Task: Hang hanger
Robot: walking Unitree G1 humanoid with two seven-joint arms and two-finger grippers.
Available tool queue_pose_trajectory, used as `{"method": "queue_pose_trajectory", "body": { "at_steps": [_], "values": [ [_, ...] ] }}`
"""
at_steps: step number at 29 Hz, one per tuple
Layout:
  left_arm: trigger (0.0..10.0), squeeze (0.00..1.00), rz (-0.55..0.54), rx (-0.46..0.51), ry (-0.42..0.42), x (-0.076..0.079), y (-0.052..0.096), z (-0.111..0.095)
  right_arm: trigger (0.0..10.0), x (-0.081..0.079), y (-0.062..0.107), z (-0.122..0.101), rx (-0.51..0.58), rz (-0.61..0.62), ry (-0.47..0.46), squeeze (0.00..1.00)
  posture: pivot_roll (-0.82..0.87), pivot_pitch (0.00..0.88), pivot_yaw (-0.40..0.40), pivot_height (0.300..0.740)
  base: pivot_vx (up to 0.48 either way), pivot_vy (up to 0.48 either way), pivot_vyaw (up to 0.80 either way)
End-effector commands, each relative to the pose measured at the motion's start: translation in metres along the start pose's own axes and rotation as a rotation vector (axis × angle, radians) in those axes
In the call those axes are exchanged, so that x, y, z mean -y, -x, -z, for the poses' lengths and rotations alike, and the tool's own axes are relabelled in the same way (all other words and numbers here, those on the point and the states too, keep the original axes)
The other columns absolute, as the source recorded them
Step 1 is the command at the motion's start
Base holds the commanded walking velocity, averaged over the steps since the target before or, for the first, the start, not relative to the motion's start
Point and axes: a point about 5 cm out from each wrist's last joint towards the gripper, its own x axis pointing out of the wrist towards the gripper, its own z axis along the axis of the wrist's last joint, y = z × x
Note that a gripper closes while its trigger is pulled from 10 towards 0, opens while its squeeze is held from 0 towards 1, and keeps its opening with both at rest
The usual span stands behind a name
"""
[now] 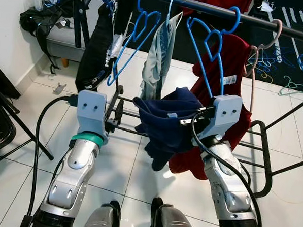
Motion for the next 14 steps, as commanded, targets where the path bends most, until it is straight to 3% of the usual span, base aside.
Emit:
{"method": "queue_pose_trajectory", "body": {
  "at_steps": [1, 9, 14],
  "values": [
    [10.0, 0.00, 0.009, -0.014, -0.010, 0.0010, 0.0037, 0.0049, 10.0, 0.0024, 0.0019, 0.0032, -0.005, 0.010, -0.001, 0.00, -0.06, 0.128, 0.029, 0.740, 0.000, 0.000, 0.00],
    [10.0, 0.00, 0.009, -0.018, -0.019, -0.0018, 0.0041, 0.0070, 10.0, 0.0050, 0.0036, 0.0074, -0.017, 0.028, -0.004, 0.00, -0.06, 0.128, 0.038, 0.740, 0.000, 0.000, 0.00],
    [10.0, 0.00, 0.012, -0.019, -0.025, -0.0025, 0.0036, 0.0076, 10.0, 0.0039, 0.0030, 0.0092, -0.021, 0.029, -0.006, 0.00, -0.06, 0.122, 0.036, 0.740, -0.347, 0.000, 0.00]
  ]
}}
